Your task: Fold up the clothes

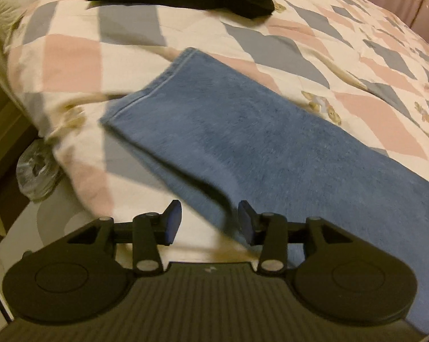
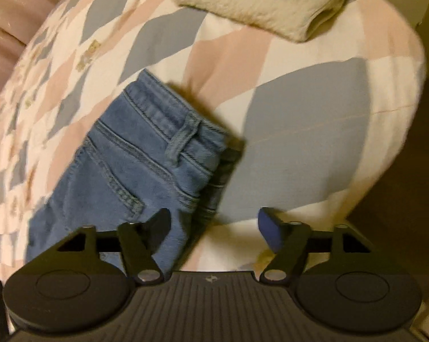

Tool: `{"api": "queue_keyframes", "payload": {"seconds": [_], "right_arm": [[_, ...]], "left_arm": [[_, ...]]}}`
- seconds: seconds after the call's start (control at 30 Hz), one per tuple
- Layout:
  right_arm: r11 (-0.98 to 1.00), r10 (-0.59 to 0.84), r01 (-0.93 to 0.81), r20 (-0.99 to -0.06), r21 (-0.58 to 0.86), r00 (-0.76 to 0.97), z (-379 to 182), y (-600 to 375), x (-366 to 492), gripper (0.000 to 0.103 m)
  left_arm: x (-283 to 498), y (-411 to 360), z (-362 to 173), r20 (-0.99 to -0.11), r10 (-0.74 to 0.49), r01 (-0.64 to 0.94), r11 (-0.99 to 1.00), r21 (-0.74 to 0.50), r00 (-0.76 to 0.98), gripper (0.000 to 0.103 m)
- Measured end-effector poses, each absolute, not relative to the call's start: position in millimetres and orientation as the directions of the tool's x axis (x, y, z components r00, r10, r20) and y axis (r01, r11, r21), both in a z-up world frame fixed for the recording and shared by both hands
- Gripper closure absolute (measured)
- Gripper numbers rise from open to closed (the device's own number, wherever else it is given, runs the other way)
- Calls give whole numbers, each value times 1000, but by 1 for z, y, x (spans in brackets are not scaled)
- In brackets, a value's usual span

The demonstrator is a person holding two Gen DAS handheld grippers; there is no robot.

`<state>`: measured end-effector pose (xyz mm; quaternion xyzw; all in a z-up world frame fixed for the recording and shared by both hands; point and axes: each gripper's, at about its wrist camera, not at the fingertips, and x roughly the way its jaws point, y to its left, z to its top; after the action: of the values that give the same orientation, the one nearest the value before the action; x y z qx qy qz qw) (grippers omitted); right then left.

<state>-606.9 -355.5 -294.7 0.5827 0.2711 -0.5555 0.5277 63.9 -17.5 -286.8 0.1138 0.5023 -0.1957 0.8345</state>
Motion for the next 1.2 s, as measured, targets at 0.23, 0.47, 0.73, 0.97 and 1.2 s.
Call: {"api": "queue_keyframes", "payload": {"seconds": [0.23,0.47,0.73,0.97,1.2], "right_arm": [[-274,-261,902,-929,334,264,-285,-355,-588,30],[-232,-289,903,-912,361,291,-267,-357,-526,24],[-280,-277,902,-927,330,253,-260,-292,-448,21],[-334,-251,895,-943,297,219,-259,-220,-398,18],[-347,-236,899,-953,267,192,-253,-181,-377,15]], "left_arm": [[65,24,-247,-863,-227,415,909,-22,452,64],[135,48,-241,-853,-261,325,939,-115,452,64],[231,68,-295,-907,-338,147,940,-309,252,71],[269,67,-324,-924,-372,196,916,-350,90,72],[275,71,-302,-901,-431,348,854,-387,57,85]]}}
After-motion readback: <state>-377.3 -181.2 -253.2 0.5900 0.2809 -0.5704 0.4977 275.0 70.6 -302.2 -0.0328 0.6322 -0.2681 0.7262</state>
